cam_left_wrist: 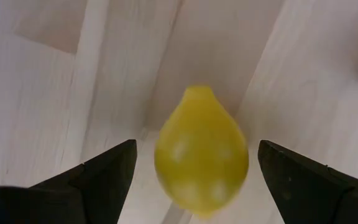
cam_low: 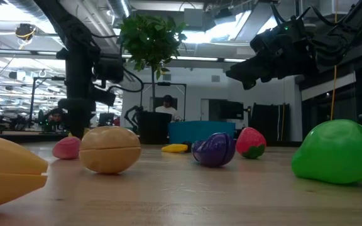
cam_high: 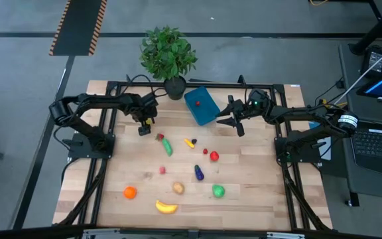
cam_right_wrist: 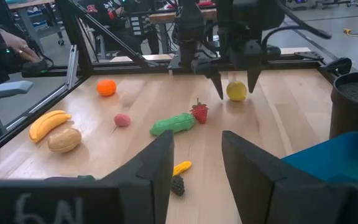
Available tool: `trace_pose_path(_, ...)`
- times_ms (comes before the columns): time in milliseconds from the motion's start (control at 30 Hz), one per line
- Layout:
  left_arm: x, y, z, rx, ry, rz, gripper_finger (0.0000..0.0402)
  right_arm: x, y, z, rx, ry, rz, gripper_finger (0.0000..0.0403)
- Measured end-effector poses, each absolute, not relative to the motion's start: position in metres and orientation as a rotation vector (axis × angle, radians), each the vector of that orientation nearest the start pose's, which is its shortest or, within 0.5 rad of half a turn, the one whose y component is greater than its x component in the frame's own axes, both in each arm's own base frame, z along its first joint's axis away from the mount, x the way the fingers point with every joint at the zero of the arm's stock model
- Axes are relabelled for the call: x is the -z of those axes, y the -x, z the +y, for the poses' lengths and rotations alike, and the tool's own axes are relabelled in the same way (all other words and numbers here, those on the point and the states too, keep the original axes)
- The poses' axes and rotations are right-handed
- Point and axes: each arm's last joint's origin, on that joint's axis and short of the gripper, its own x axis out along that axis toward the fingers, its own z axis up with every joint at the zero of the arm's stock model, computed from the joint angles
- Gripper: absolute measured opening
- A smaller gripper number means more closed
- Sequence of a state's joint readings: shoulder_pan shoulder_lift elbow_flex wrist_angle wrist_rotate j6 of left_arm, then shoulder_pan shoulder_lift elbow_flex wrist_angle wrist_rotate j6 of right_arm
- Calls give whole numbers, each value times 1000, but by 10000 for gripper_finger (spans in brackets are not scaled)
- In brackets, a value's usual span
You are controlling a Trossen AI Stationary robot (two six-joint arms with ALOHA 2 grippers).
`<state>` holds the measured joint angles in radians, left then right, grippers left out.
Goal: Pick and placing Produce into tupperware
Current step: Put the lemon into the blue bin
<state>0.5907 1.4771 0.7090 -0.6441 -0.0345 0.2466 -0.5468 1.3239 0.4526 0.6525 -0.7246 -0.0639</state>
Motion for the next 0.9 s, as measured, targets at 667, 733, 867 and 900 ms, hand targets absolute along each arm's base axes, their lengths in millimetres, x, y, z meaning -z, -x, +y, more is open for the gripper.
trace_pose_path(667,-137,-193,131,-338,192,1416,330,-191,-220,-112,-182,-66,171,138)
trace_pose_path(733,-137,-193,131,-339,193,1415,330,-191,-220,-112,-182,-66,171,138)
trace_pose_path(867,-137,-193,130,-355,213,1414,319,-191,-220,-112,-182,-66,171,138)
trace_pose_path(900,-137,-193,130,-360,221,1414,312,-191,-220,-112,-182,-66,171,138)
